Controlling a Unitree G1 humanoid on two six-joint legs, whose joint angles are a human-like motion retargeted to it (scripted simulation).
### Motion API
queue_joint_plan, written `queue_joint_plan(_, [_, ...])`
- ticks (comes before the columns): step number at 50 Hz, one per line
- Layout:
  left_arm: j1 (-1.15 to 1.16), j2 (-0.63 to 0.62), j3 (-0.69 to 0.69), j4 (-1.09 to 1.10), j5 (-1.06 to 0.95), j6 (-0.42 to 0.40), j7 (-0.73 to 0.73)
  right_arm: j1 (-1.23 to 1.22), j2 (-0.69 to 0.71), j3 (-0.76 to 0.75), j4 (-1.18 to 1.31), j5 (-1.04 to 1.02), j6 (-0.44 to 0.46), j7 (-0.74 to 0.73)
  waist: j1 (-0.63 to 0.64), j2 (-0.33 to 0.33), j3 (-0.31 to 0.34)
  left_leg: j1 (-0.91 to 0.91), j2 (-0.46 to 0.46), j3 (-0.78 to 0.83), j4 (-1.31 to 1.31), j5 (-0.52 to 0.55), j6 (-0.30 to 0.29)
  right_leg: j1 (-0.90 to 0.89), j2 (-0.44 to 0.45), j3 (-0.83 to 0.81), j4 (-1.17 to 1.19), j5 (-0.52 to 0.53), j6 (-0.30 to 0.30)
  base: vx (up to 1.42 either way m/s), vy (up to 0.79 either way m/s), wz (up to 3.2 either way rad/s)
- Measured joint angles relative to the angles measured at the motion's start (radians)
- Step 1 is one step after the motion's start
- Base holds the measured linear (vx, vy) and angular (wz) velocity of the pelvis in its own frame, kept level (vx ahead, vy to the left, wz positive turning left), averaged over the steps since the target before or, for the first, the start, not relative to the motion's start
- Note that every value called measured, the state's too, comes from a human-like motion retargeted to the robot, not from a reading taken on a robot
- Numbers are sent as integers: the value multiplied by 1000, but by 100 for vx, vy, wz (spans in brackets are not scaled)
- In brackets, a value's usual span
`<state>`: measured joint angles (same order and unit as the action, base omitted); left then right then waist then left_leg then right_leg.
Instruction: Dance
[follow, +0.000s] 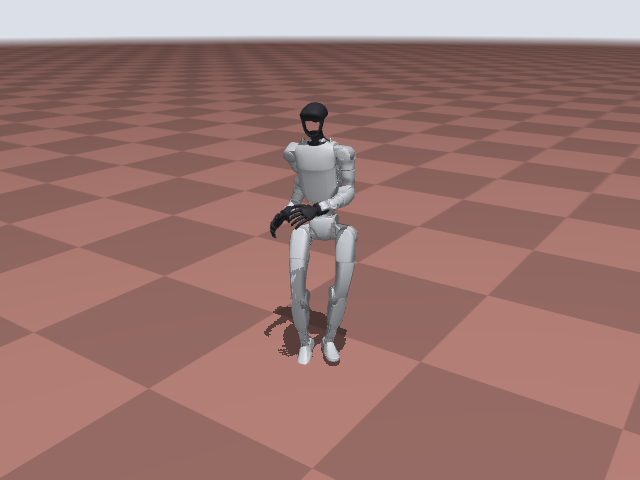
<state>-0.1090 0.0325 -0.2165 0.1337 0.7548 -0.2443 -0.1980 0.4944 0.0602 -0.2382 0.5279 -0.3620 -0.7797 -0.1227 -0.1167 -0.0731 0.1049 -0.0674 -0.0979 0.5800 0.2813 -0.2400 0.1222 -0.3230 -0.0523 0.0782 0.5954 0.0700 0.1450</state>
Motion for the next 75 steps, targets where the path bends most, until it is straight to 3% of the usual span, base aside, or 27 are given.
queue_joint_plan(2, [-172,-21,4,32,42,-92,273,-40,12,34,-7,39,11,53,-49,-17,-14,-29,75,27,72,-33,-37,-32,86,43,37,2,117,-22,-64,-93])
queue_joint_plan(3, [-255,-30,27,31,95,-148,408,-61,14,51,-14,54,18,73,-76,-24,-15,-45,125,36,115,-43,-63,-57,107,12,68,-13,117,-26,-59,-74])
queue_joint_plan(6, [-476,-45,151,-12,281,-296,789,-91,16,91,-40,78,27,102,-179,3,-21,-59,108,50,99,-54,-32,-123,-51,-15,107,-76,113,-31,29,-20])
queue_joint_plan(8, [-562,-43,232,-77,351,-305,969,-97,20,99,-48,87,22,102,-229,13,-27,-43,87,55,43,-29,-29,-149,-177,-52,85,-78,34,-25,19,-2])
queue_joint_plan(10, [-605,-36,295,-144,371,-277,1044,-98,25,101,-50,98,15,100,-253,34,-32,-27,109,59,-3,0,-49,-169,-240,-100,34,-7,-143,-22,-20,-26])
queue_joint_plan(12, [-616,-16,372,-226,340,-244,1051,-108,15,106,-41,111,11,110,-280,65,-38,-12,137,54,-59,34,-72,-176,-223,-71,-70,89,-275,-15,-28,-20])
queue_joint_plan(13, [-608,-8,417,-271,309,-242,1044,-108,8,106,-38,116,11,118,-280,74,-48,-4,146,60,-85,49,-83,-165,-224,-72,-139,133,-273,-10,-35,-31])
queue_joint_plan(15, [-564,1,505,-368,237,-261,1026,-99,-13,99,-41,126,14,135,-269,91,-72,19,163,68,-135,77,-105,-129,-216,-51,-267,270,-245,-2,-40,-24])
queue_joint_plan(17, [-468,2,593,-477,152,-291,1012,-81,-37,86,-50,135,20,151,-250,96,-109,44,174,70,-173,97,-126,-77,-192,42,-363,325,-75,6,-54,-7])
queue_joint_plan(18, [-410,-1,638,-526,117,-305,1009,-69,-45,78,-54,136,24,160,-235,94,-123,62,183,74,-186,104,-135,-50,-196,37,-380,304,20,16,-59,-1])
queue_joint_plan(19, [-348,-5,683,-566,87,-311,1012,-55,-49,69,-56,136,28,167,-222,92,-135,81,198,72,-195,111,-144,-22,-189,18,-390,262,55,23,-60,10])
queue_joint_plan(23, [-80,-31,834,-669,21,-263,1032,-8,-42,44,-40,158,54,173,-138,61,-160,172,283,65,-187,149,-164,83,-119,-78,-386,70,-2,19,-72,3])
queue_joint_plan(27, [156,-52,841,-681,5,-172,1026,24,-40,8,-31,250,102,226,-54,-9,-99,276,355,4,-116,221,-90,188,-123,-127,-307,-29,20,14,-54,69])
queue_joint_plan(30, [281,-21,814,-650,11,-122,1016,33,-51,-13,-34,268,146,273,4,-113,-67,206,370,-89,103,160,111,262,-179,-143,-311,-84,38,-13,-53,41])
queue_joint_plan(32, [344,25,789,-610,34,-112,1042,51,-46,-29,-29,257,169,282,65,-105,-32,56,387,-345,345,96,138,300,-114,-155,-318,-98,0,-11,-50,18])
queue_joint_plan(33, [374,42,770,-592,51,-120,1051,61,-47,-45,-26,252,177,278,79,-109,-22,-2,326,-447,404,84,134,302,-119,-154,-320,-97,-10,-12,-28,76])
queue_joint_plan(39, [544,191,638,-471,134,-168,983,103,-55,-132,15,227,207,296,152,-110,17,-143,59,-530,437,95,26,290,-103,-189,-352,-100,-80,-29,-17,50])
queue_joint_plan(43, [610,322,524,-390,145,-250,836,143,-73,-176,50,225,214,340,200,-42,22,-138,-114,-712,191,206,-220,263,-41,-178,-366,-99,-95,-28,-2,-27])
queue_joint_plan(45, [621,363,446,-350,142,-293,754,169,-81,-187,60,223,205,352,224,-9,32,-106,-146,-776,64,242,-235,253,-13,-159,-352,-108,-107,-28,-5,-54])
queue_joint_plan(47, [612,375,364,-311,139,-374,649,179,-82,-197,66,224,194,351,235,0,49,-83,-182,-764,12,295,-52,238,-33,-132,-320,-121,-106,-33,2,-36])
queue_joint_plan(48, [602,372,325,-283,135,-410,598,177,-78,-194,68,225,189,346,219,13,52,-60,-133,-657,-15,278,-32,227,-35,-128,-296,-133,-101,-31,3,-25])
queue_joint_plan(55, [377,196,111,14,96,-534,392,54,-63,-47,107,186,195,273,126,74,-9,-93,-77,-569,-34,238,-64,68,29,-12,-55,-172,-135,-20,6,-105])
queue_joint_plan(60, [83,116,-11,54,141,-542,492,-27,-23,24,120,196,183,284,113,73,-23,-127,-52,-500,61,179,-109,-53,51,29,184,-32,-86,-10,0,-117])
queue_joint_plan(62, [-46,66,-27,34,195,-529,599,-53,-9,37,115,194,180,297,113,66,-36,-137,-50,-467,76,162,-100,-98,27,3,245,-32,-78,-11,-3,-108])
queue_joint_plan(68, [-356,-55,53,-53,357,-394,749,-77,30,33,121,212,174,350,122,86,-63,-77,-14,-398,13,153,-95,-187,-80,-75,225,-28,-303,-3,-14,-101])
queue_joint_plan(72, [-449,-35,192,-221,365,-263,786,-81,31,17,136,231,163,390,55,102,-83,-7,4,-408,-68,170,-113,-153,-84,25,-70,125,-257,-3,-29,-17])
queue_joint_plan(75, [-464,11,340,-365,322,-225,831,-63,16,19,135,254,162,412,-21,102,-102,64,25,-415,-125,192,-155,-84,-65,189,-295,315,-141,13,-39,28])
